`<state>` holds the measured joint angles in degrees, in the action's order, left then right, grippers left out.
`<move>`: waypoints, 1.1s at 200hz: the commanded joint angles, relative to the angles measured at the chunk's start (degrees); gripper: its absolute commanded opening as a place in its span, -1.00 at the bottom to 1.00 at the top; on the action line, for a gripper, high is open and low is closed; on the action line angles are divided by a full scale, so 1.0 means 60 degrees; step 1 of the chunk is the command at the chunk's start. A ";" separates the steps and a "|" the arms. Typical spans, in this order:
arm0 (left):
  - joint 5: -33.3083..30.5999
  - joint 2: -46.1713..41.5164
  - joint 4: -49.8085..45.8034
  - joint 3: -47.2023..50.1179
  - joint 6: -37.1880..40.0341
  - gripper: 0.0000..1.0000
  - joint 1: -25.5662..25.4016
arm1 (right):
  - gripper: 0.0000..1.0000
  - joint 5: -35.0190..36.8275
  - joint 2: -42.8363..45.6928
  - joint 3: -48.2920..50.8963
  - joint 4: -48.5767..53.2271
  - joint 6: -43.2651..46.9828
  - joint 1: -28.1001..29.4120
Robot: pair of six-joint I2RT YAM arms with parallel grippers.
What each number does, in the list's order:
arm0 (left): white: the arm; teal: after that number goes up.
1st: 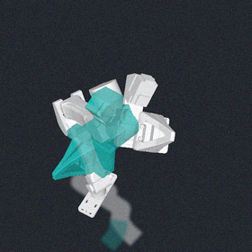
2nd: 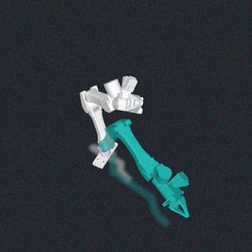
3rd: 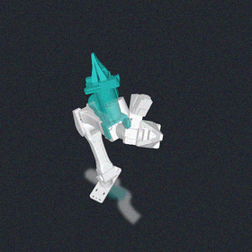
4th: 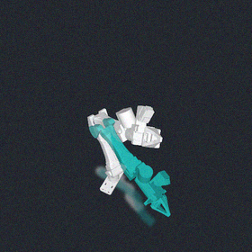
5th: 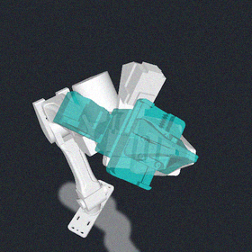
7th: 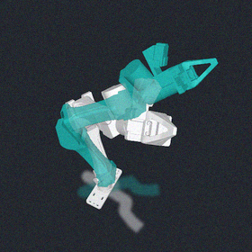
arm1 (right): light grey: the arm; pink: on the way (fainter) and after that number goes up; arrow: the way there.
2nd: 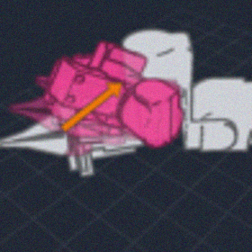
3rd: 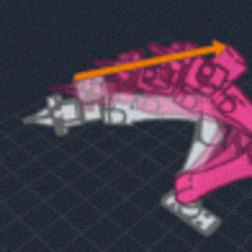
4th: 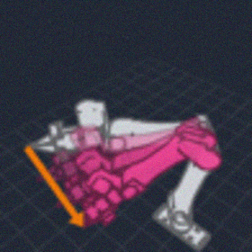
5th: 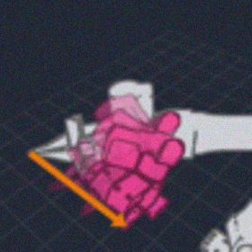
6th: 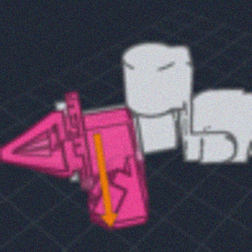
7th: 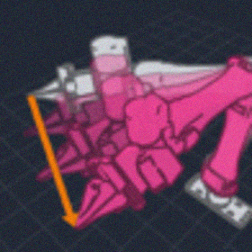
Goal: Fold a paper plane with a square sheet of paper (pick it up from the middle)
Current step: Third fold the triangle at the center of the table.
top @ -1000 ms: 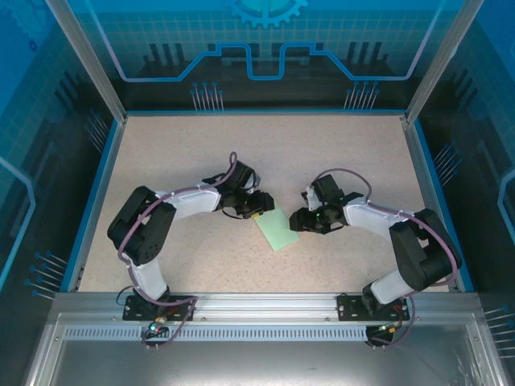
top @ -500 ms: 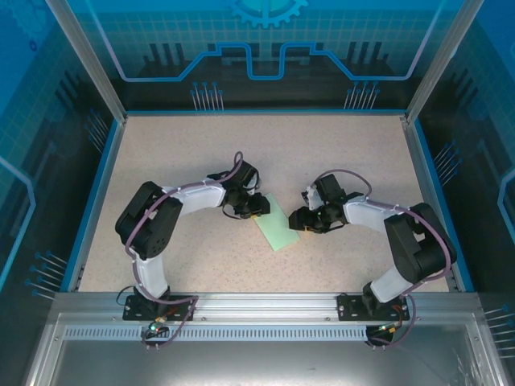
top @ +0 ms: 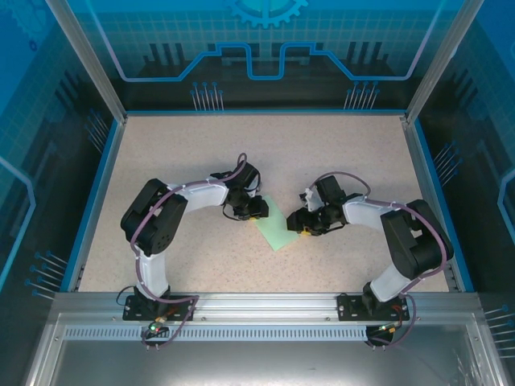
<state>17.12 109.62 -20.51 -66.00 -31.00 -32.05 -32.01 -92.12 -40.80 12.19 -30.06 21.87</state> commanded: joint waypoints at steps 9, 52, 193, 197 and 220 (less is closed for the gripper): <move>-0.0203 0.0369 -0.0299 -0.0146 0.0282 -0.38 -0.0037 | 0.03 -0.0863 0.0065 0.0259 -0.0361 -0.0331 -0.0055; -0.0161 0.0401 -0.0296 -0.0148 0.0333 -0.38 -0.0042 | -0.01 -0.1033 0.0377 0.0549 -0.0474 -0.0635 -0.0151; -0.0042 0.0289 -0.0350 -0.0166 0.0451 -0.38 -0.0034 | -0.34 -0.0613 0.1437 0.0818 0.0356 -0.0556 -0.0421; -0.0023 0.0282 -0.0338 -0.0177 0.0451 -0.39 -0.0048 | -0.37 -0.0620 0.1449 0.0822 0.0364 -0.0554 -0.0421; 0.0030 0.0303 -0.0310 -0.0198 0.0436 -0.39 -0.0036 | -0.52 -0.0648 0.1425 0.0808 0.0372 -0.0578 -0.0406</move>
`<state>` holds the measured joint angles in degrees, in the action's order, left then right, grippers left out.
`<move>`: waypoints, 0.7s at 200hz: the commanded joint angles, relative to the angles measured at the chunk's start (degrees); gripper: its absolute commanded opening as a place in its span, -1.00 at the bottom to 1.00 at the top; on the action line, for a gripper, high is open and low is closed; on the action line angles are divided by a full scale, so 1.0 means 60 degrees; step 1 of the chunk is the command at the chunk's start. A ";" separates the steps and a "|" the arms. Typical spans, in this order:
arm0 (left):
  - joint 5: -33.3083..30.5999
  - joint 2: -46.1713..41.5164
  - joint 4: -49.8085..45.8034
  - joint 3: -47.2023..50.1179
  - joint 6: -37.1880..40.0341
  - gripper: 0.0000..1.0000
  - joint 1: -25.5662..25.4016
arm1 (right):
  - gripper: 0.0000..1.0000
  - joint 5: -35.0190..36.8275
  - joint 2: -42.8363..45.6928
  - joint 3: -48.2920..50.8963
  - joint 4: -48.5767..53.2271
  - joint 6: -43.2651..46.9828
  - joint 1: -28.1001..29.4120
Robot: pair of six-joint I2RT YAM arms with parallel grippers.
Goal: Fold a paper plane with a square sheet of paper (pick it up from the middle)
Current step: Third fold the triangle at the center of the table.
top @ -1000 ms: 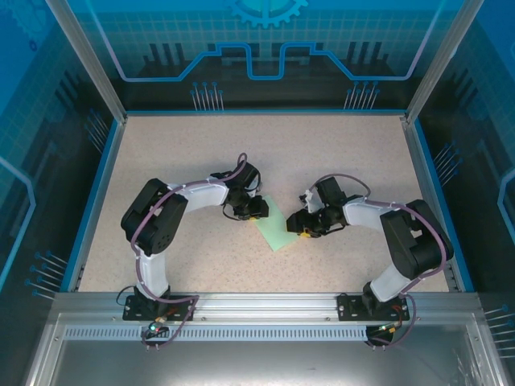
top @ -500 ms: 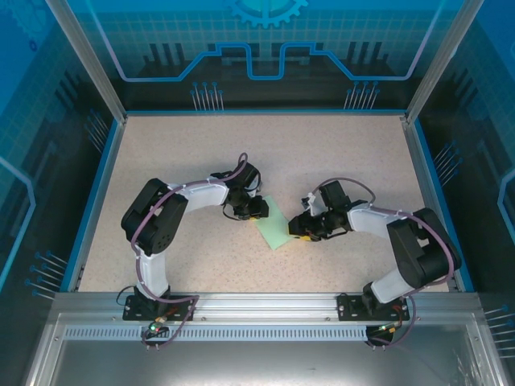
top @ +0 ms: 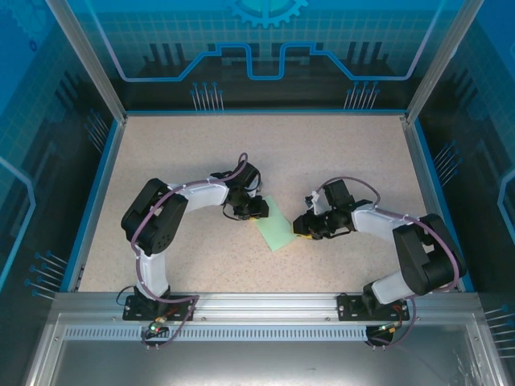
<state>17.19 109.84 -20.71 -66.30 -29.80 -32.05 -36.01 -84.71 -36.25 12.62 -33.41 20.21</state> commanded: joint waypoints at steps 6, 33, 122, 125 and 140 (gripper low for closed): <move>0.0042 0.0267 -0.0261 -0.0165 0.0231 -0.38 -0.0044 | -0.56 0.0018 0.0199 0.0036 0.0299 -0.0035 -0.0123; 0.0094 0.0267 -0.0219 -0.0199 0.0209 -0.39 -0.0046 | -0.71 0.0056 0.0160 -0.0123 0.0320 -0.0099 -0.0001; 0.0222 0.0269 -0.0191 -0.0199 0.0257 -0.38 -0.0044 | -0.91 0.0229 -0.0487 -0.0905 -0.0019 -0.0509 0.0924; 0.0225 0.0275 -0.0182 -0.0199 0.0253 -0.38 -0.0035 | -0.91 0.0237 -0.0511 -0.0922 -0.0034 -0.0522 0.0955; 0.0255 0.0286 -0.0174 -0.0199 0.0263 -0.38 -0.0042 | -0.92 0.0260 -0.0721 -0.1029 -0.0139 -0.0611 0.1153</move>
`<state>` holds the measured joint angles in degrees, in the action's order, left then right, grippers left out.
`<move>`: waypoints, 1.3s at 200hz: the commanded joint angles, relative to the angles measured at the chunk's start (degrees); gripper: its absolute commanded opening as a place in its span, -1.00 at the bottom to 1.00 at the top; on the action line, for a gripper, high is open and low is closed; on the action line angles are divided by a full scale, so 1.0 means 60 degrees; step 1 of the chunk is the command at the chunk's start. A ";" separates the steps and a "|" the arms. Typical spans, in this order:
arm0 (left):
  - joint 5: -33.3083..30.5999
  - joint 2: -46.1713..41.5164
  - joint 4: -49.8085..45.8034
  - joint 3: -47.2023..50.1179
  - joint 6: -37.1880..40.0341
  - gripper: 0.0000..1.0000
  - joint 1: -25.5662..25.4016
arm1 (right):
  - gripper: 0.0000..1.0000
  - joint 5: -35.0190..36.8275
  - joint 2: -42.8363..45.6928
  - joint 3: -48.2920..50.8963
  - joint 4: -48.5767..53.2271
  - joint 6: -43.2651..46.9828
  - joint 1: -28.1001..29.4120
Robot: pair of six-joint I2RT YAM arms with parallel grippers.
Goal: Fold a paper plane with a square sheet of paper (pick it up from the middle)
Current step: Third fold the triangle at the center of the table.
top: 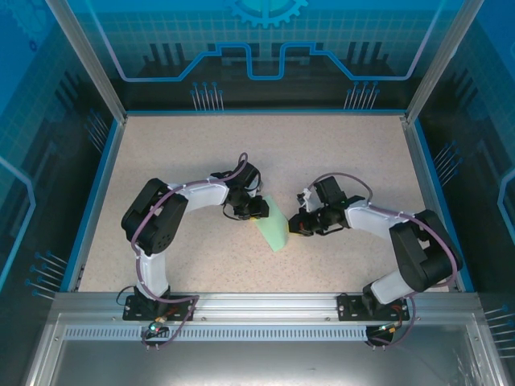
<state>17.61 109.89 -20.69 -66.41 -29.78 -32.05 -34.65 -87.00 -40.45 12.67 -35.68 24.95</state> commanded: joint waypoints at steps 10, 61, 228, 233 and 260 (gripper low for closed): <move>0.0199 0.0275 -0.0158 -0.0143 0.0274 -0.38 -0.0034 | -0.92 0.0058 -0.0435 -0.0374 -0.0255 -0.0288 0.0494; 0.0303 0.0245 -0.0119 -0.0158 0.0276 -0.38 -0.0035 | -0.92 0.0122 -0.1109 -0.0691 -0.0864 -0.0712 0.1061; 0.0409 -0.1023 -0.0677 -0.0308 0.0354 -0.35 0.0226 | -0.92 0.0498 -0.2434 -0.1268 -0.1492 -0.1099 0.1407; 0.0391 -0.1030 -0.0707 -0.0311 0.0389 -0.35 0.0284 | -0.92 0.0513 -0.2460 -0.1289 -0.1487 -0.1084 0.1408; 0.0391 -0.0848 -0.0813 -0.0320 0.0490 -0.36 0.0429 | -0.92 0.0496 -0.2509 -0.1312 -0.1503 -0.1110 0.1420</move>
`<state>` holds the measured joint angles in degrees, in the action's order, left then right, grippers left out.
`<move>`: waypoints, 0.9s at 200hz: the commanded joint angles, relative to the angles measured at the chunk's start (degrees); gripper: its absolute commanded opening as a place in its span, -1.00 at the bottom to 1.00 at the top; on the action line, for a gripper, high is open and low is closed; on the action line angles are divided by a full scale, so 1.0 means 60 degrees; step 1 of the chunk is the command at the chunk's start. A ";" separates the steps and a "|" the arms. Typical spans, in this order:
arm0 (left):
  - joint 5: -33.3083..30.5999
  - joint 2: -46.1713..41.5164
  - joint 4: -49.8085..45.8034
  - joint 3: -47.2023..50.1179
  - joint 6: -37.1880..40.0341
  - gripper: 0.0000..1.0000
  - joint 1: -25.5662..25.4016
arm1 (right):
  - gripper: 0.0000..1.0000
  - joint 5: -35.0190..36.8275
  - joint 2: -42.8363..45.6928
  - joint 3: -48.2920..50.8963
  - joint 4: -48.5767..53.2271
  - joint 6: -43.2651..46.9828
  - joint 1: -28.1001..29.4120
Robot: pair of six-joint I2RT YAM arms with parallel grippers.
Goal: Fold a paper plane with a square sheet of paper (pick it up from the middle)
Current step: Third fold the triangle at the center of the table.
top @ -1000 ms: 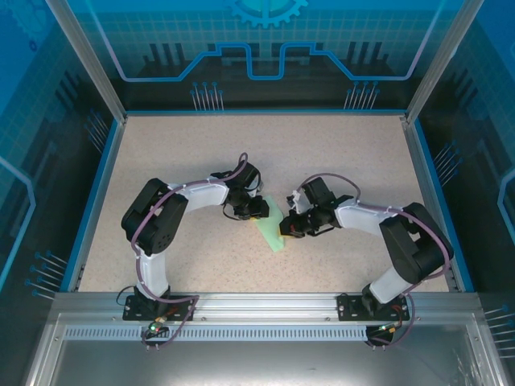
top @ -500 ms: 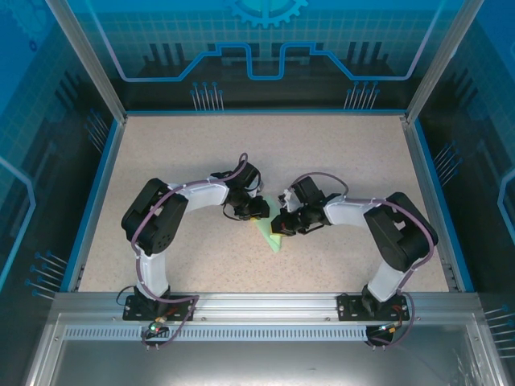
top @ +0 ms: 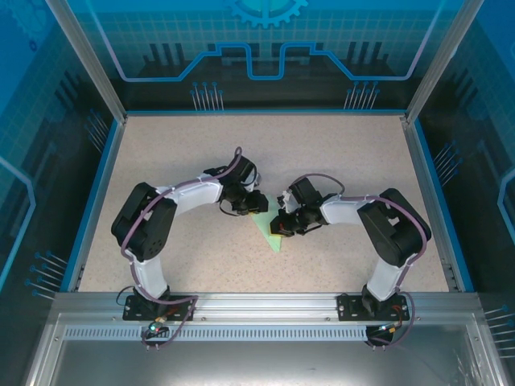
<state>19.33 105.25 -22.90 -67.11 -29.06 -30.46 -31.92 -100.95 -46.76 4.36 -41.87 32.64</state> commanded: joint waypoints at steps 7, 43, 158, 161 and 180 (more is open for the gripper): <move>0.0092 -0.0004 -0.0435 -0.0184 0.0387 -0.37 0.0167 | -0.92 0.0047 -0.0185 -0.0260 -0.0126 -0.0083 0.0148; 0.0001 0.0490 -0.0366 -0.0145 0.0426 -0.42 0.0172 | -0.92 0.0069 -0.0173 -0.0317 -0.0115 -0.0124 0.0155; -0.0087 0.1032 -0.0158 0.0095 0.0463 -0.49 0.0180 | -0.91 0.0114 -0.0223 -0.0471 -0.0353 -0.0380 0.0257; -0.0091 0.1043 -0.0154 0.0104 0.0452 -0.50 0.0170 | -0.91 0.0114 -0.0235 -0.0481 -0.0349 -0.0389 0.0261; -0.0087 0.1047 -0.0096 0.0169 0.0449 -0.51 0.0169 | -0.91 0.0135 -0.0284 -0.0526 -0.0383 -0.0426 0.0294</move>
<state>19.27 110.21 -23.57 -67.11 -27.86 -29.50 -31.66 -101.32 -48.40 3.29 -43.57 33.50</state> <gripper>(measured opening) 0.248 0.049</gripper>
